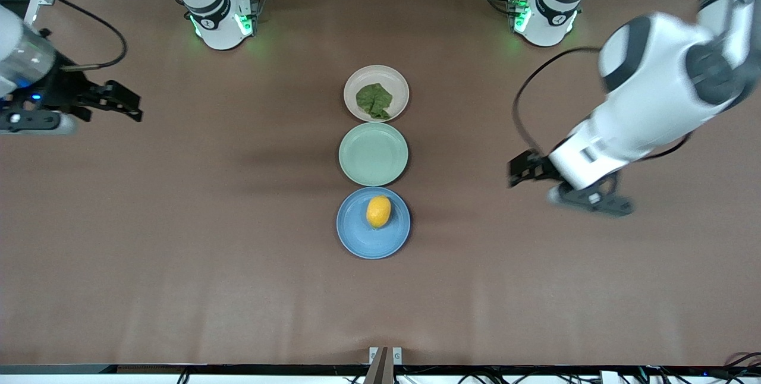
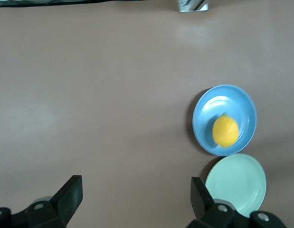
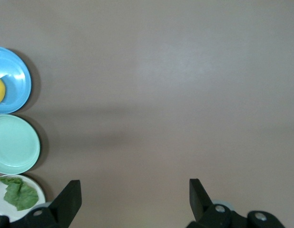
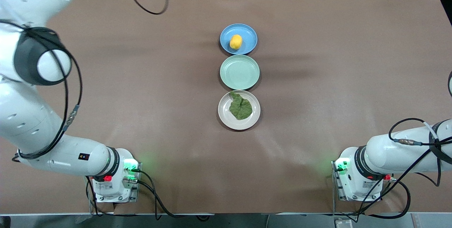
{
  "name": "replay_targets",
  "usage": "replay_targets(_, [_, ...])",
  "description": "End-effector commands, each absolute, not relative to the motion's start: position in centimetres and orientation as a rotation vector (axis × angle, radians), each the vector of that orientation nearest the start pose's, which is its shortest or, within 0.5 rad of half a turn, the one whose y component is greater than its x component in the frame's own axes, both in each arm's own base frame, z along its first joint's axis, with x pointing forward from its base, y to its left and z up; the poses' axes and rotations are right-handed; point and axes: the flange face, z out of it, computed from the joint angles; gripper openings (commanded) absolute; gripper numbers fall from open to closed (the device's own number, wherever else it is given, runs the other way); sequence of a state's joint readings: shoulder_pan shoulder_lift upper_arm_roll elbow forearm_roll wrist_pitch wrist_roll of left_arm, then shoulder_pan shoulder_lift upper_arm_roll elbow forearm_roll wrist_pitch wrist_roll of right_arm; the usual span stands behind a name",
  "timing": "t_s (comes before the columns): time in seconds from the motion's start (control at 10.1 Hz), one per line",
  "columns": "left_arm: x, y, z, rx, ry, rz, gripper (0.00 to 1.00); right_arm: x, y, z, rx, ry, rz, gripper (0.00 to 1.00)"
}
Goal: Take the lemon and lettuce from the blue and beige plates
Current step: 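Reach the left gripper to the lemon while the right gripper reaches the lettuce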
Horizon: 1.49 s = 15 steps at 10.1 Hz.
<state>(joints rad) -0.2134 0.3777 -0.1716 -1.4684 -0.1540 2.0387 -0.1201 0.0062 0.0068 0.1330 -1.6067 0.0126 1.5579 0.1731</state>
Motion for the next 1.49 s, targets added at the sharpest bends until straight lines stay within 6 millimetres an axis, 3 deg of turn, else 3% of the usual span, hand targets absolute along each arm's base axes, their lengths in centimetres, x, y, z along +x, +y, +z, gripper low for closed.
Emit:
replay_targets(0.0, [65.3, -31.6, 45.0, -3.422, 0.310, -0.383, 1.00, 53.9, 12.7, 58.7, -3.120, 0.162, 0.136, 1.00])
replay_targets(0.3, [64.3, -42.1, 36.4, -3.482, 0.300, -0.700, 1.00, 52.6, 18.6, 55.1, -3.073, 0.289, 0.235, 1.00])
replay_targets(0.4, [63.9, -44.2, 33.1, -3.483, 0.330, -0.765, 1.00, 52.1, 21.9, 53.6, -3.081, 0.350, 0.266, 1.00])
replay_targets(0.59, [63.1, -45.9, 27.4, -3.470, 0.346, -0.892, 1.00, 51.4, 27.4, 50.5, -3.082, 0.489, 0.289, 1.00])
replay_targets(0.89, [61.3, -47.9, 24.0, -3.464, 0.401, -0.828, 1.00, 47.9, 33.6, 45.5, -3.094, 0.527, 0.288, 1.00])
replay_targets(1.09, [60.4, -48.7, 22.9, -3.460, 0.432, -0.800, 1.00, 44.5, 37.7, 41.2, -3.104, 0.507, 0.267, 1.00])
replay_targets(1.39, [59.7, -49.1, 22.2, -3.439, 0.493, -0.783, 1.00, 39.8, 41.6, 37.0, -3.118, 0.454, 0.244, 1.00])
